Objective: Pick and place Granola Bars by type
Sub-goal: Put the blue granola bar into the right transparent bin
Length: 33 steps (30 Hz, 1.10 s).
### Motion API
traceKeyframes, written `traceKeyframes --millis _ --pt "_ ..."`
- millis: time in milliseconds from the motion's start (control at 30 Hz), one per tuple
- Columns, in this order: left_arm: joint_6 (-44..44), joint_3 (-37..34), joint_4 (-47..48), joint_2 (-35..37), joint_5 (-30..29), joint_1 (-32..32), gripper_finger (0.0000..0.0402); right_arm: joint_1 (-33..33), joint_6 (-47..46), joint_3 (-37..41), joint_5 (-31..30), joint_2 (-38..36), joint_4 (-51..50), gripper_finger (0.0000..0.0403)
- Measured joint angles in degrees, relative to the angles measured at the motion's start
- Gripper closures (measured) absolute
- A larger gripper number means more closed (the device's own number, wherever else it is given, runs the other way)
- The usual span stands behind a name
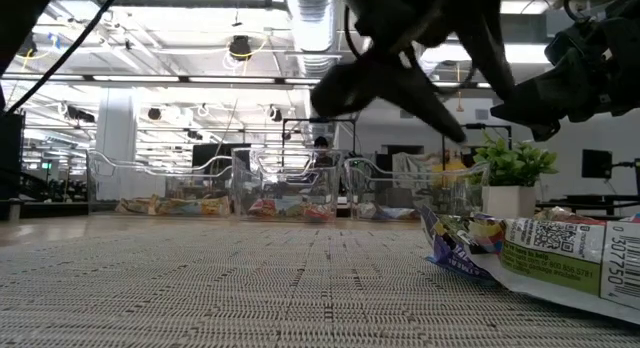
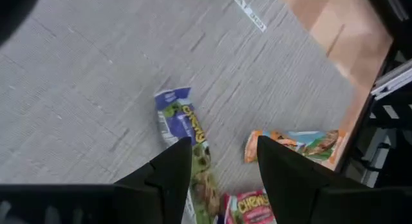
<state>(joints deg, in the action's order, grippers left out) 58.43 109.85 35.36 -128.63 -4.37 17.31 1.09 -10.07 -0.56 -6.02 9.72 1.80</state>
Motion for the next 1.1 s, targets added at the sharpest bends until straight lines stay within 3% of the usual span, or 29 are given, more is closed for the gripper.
traceKeyframes --millis 367,800,1100 --pt "1.96 -0.16 3.31 -3.21 -0.85 2.01 0.0233 0.02 0.0 0.0 0.0 0.0 -0.02 0.0223" --pt "2.36 -0.04 -3.19 -6.56 0.4 5.01 0.0233 0.01 0.0 -0.01 0.0 0.09 0.22 0.0223" --pt "0.83 -0.47 2.43 -6.56 -4.26 5.1 0.0233 0.0 -0.01 0.0 0.02 0.02 -0.03 0.022"
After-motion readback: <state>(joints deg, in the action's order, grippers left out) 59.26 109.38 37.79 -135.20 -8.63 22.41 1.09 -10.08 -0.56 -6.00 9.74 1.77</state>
